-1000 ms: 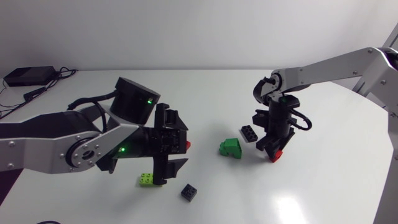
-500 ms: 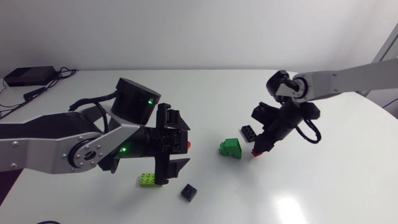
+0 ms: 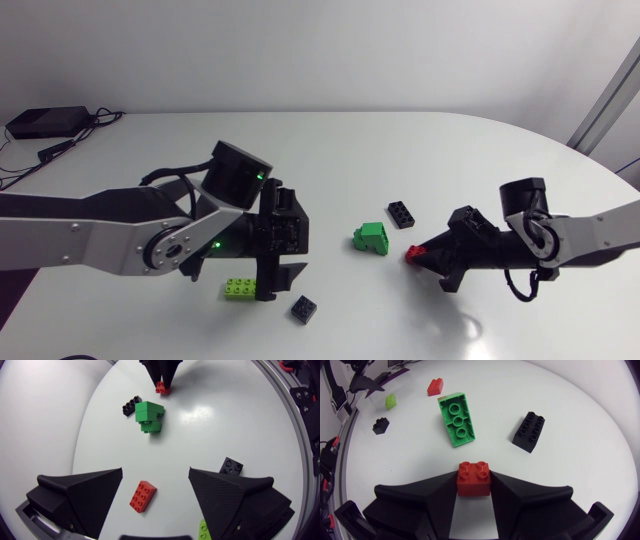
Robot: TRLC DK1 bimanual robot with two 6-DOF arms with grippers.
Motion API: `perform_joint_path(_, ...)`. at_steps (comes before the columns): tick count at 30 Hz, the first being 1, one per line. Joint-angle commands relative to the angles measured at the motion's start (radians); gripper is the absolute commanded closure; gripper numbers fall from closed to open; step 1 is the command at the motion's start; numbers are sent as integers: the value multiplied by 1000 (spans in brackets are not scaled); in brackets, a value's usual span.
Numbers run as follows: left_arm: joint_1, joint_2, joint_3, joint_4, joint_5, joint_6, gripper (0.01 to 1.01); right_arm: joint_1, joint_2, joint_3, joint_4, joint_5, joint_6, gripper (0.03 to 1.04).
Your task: Separate the duplo bricks
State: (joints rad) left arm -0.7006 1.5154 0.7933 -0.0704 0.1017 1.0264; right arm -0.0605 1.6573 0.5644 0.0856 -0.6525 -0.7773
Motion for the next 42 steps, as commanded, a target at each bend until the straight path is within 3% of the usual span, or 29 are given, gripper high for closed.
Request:
perform_joint_path(1,-11,46,44,12,7,-14,110,-9,35,-97,20,11,-28,700)
perform_joint_path(5,-22,86,81,12,7,-19,110,-35,6,-135,26,10,-59,698)
perform_joint_path(7,-30,106,99,12,7,-20,110,-42,-34,-141,9,10,-66,625)
perform_joint_path(8,-33,114,107,12,7,-22,110,-47,-57,-139,-15,8,-71,507)
perform_joint_path(10,-34,134,129,12,7,-26,110,-59,-102,-121,-83,4,-89,130)
perform_joint_path(11,-36,141,138,12,7,-29,110,-64,-123,-109,-118,2,-96,57)
perform_joint_path(20,-22,304,261,26,44,-32,110,-76,-312,55,-396,-27,-100,57)
perform_joint_path(25,7,404,392,-66,128,-32,111,-107,-353,155,-532,-50,-122,57)
perform_joint_path(33,49,537,561,-204,210,6,115,-153,-327,172,-581,-84,-166,57)
perform_joint_path(42,41,595,664,-327,243,55,118,-188,-275,184,-581,-99,-186,57)
